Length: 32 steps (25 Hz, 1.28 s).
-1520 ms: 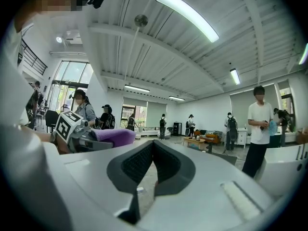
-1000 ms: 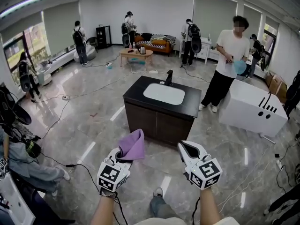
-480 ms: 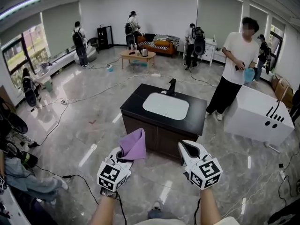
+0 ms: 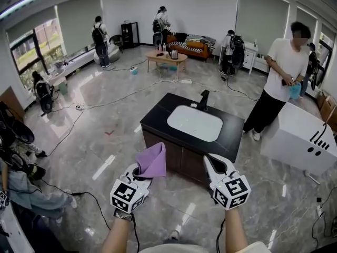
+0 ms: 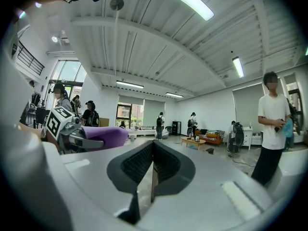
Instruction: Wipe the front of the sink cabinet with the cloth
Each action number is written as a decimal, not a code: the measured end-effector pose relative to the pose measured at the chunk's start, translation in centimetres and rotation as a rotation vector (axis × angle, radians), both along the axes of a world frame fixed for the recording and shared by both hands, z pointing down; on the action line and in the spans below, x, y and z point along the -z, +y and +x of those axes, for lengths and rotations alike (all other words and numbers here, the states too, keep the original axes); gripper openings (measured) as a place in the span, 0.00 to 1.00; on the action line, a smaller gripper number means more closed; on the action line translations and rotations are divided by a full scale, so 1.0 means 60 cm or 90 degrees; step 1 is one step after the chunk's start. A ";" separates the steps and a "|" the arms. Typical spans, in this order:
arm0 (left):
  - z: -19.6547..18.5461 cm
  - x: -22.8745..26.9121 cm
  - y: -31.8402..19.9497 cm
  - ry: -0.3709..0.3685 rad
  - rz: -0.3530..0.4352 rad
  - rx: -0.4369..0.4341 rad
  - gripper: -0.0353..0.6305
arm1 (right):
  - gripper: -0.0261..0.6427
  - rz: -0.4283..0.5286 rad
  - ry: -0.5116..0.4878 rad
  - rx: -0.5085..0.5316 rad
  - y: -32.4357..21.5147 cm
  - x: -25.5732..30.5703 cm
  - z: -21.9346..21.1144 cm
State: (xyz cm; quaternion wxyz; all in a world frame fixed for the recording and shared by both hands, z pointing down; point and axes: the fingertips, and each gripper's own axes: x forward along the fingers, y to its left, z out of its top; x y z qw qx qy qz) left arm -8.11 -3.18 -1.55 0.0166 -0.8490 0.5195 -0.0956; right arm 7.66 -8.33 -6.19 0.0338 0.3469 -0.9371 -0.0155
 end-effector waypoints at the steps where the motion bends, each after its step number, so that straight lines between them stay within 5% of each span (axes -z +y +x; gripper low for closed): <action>1: -0.004 -0.002 -0.007 0.003 -0.001 0.005 0.13 | 0.05 -0.001 0.001 0.005 -0.008 -0.002 -0.006; 19: -0.182 -0.043 -0.082 0.062 -0.010 0.109 0.13 | 0.05 -0.025 0.040 0.053 -0.080 -0.057 -0.132; 32: -0.349 -0.140 -0.237 0.089 -0.023 0.144 0.13 | 0.05 0.035 0.043 0.054 -0.232 -0.100 -0.279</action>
